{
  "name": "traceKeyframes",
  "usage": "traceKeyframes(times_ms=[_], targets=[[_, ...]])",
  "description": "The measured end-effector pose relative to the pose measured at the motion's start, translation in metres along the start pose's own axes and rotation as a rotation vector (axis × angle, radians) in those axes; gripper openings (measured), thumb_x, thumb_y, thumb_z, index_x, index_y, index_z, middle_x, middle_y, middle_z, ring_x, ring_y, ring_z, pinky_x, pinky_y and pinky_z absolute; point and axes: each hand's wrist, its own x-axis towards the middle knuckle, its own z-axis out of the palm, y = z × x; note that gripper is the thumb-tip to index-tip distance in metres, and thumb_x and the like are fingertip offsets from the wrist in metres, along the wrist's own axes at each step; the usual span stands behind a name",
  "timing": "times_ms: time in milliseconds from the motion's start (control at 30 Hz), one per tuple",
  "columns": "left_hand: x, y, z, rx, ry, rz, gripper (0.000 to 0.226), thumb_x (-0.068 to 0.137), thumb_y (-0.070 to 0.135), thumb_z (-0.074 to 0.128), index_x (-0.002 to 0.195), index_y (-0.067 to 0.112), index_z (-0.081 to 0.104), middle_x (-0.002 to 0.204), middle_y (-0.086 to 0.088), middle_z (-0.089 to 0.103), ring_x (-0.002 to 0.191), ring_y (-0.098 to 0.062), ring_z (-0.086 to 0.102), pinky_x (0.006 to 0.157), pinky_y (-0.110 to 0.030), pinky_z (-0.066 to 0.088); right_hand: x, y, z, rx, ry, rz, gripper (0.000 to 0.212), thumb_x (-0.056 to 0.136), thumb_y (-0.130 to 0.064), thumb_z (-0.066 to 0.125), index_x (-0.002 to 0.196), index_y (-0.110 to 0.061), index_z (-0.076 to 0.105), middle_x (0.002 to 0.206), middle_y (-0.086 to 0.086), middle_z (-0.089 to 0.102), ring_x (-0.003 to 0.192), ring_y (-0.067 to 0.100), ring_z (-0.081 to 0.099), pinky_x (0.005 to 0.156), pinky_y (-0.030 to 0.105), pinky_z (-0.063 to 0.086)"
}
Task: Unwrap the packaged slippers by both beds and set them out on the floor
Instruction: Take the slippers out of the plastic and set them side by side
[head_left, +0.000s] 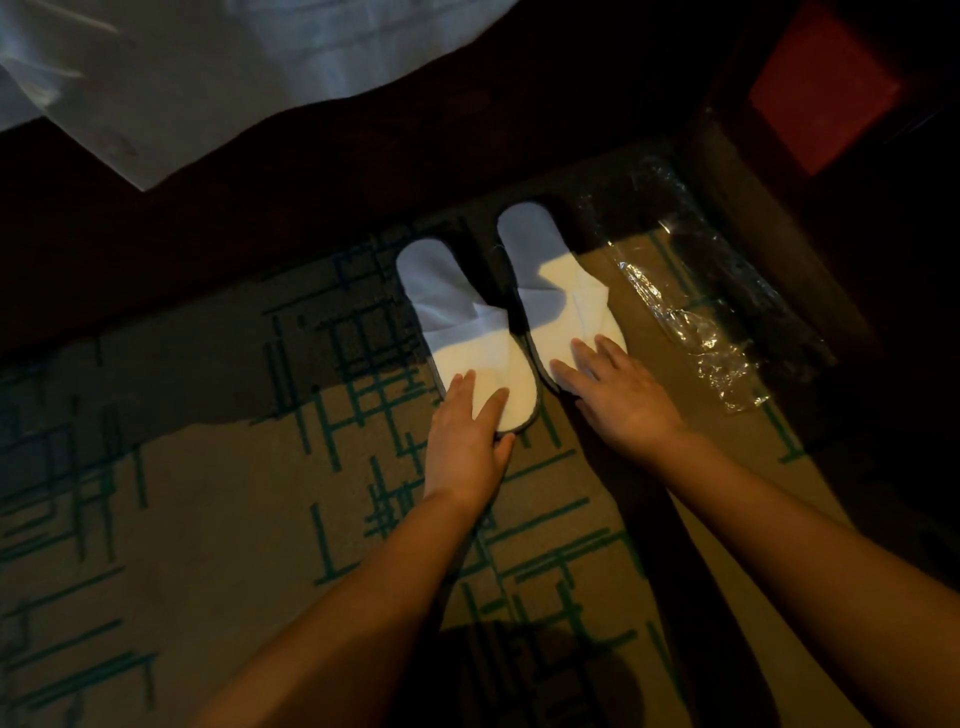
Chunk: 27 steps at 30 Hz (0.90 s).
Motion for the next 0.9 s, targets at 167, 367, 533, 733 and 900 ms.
traceKeyframes(times_ms=[167, 367, 533, 733, 900], targets=[[0.005, -0.002, -0.002, -0.024, -0.023, 0.000, 0.054, 0.083, 0.025, 0.060, 0.134, 0.015, 0.045, 0.150, -0.023, 0.028, 0.141, -0.037, 0.020, 0.115, -0.043, 0.017, 0.008, 0.002, -0.002, -0.002, 0.001, 0.003, 0.055, 0.098, -0.019, 0.036, 0.148, -0.028, 0.015, 0.160, 0.005, 0.005, 0.146, 0.029, -0.002, 0.117, 0.046, 0.013], [0.010, -0.002, -0.006, -0.023, -0.025, -0.007, 0.054, 0.084, 0.025, 0.059, 0.135, 0.016, 0.043, 0.152, -0.021, 0.025, 0.143, -0.035, 0.017, 0.116, -0.041, 0.016, 0.016, 0.004, -0.004, 0.008, -0.010, 0.006, 0.057, 0.097, -0.018, 0.037, 0.148, -0.029, 0.014, 0.160, 0.005, 0.004, 0.146, 0.029, -0.004, 0.118, 0.047, 0.010], [0.010, -0.004, -0.005, -0.017, -0.054, -0.020, 0.054, 0.085, 0.027, 0.058, 0.137, 0.020, 0.041, 0.154, -0.017, 0.022, 0.144, -0.031, 0.014, 0.117, -0.042, 0.016, 0.016, 0.005, -0.004, 0.005, -0.013, 0.004, 0.058, 0.096, -0.020, 0.039, 0.148, -0.028, 0.014, 0.160, 0.005, 0.003, 0.146, 0.028, -0.004, 0.118, 0.047, 0.010], [0.009, -0.005, -0.014, 0.040, -0.114, 0.019, 0.062, 0.085, 0.036, 0.055, 0.141, 0.020, 0.032, 0.155, -0.016, 0.018, 0.145, -0.030, 0.011, 0.117, -0.046, 0.019, 0.018, 0.005, -0.004, -0.022, 0.000, 0.017, 0.061, 0.094, -0.028, 0.045, 0.147, -0.028, 0.015, 0.159, 0.006, 0.007, 0.146, 0.029, 0.000, 0.117, 0.048, 0.013], [0.014, -0.007, -0.037, 0.125, -0.242, 0.029, 0.069, 0.085, 0.039, 0.051, 0.144, 0.020, 0.022, 0.156, -0.012, 0.017, 0.144, -0.027, 0.012, 0.117, -0.042, 0.017, 0.008, -0.004, -0.013, -0.037, 0.083, 0.021, 0.055, 0.092, -0.028, 0.049, 0.142, -0.021, 0.029, 0.152, 0.013, 0.027, 0.142, 0.031, 0.021, 0.112, 0.047, 0.027]])
